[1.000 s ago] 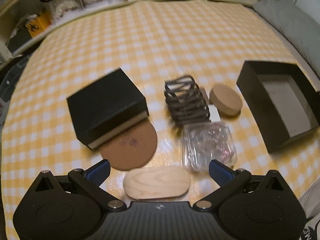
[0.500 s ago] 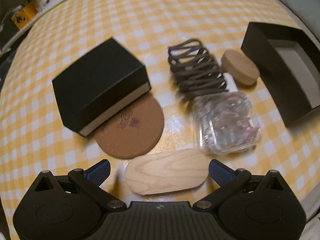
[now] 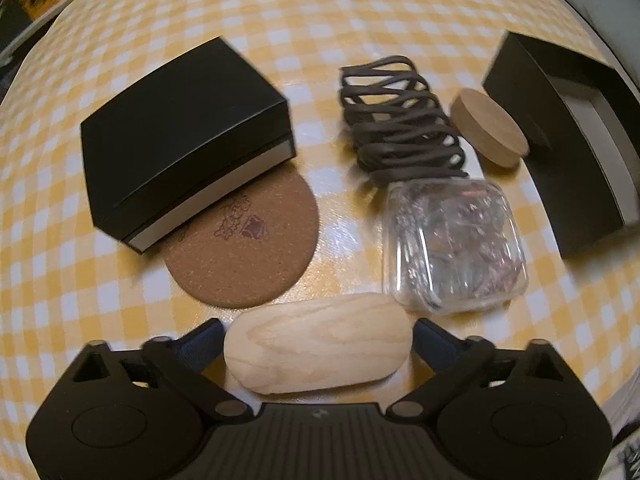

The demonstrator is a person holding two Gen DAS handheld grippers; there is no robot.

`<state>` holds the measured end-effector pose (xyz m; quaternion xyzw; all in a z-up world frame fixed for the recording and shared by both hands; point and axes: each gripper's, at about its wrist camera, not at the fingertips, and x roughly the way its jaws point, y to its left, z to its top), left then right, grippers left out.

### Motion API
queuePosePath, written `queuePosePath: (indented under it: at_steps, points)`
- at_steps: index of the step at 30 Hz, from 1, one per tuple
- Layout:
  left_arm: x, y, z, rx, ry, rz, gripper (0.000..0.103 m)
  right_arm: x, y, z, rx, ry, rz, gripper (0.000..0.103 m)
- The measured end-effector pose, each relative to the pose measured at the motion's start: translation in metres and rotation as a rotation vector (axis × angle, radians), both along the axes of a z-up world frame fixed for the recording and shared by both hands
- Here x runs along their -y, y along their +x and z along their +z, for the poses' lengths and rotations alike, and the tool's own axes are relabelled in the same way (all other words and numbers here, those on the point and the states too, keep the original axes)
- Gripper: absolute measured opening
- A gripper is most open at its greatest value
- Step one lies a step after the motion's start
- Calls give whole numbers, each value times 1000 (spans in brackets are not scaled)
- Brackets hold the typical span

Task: Organize rigid objects
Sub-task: 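Grasp the pale wooden oval block with the left gripper and lift, then lower the oval block into the black box and open left gripper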

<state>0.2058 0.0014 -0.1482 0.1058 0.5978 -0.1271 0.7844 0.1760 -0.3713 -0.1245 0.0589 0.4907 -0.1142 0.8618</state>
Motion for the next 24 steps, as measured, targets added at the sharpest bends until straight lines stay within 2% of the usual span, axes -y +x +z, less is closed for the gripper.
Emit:
queuePosePath:
  at_steps: [7, 13, 19, 24]
  points:
    - [-7, -3, 9, -23, -37, 79, 92, 2, 1, -1, 4, 7, 0, 5]
    - [-6, -17, 47, 14, -193, 155, 92, 2, 0, -2, 8, 16, -4, 5]
    - [38, -34, 77, 67, -294, 74, 92, 2, 1, -3, 12, 29, -7, 5]
    - [95, -34, 79, 87, -332, 6, 92, 3, 0, -3, 13, 35, -11, 5]
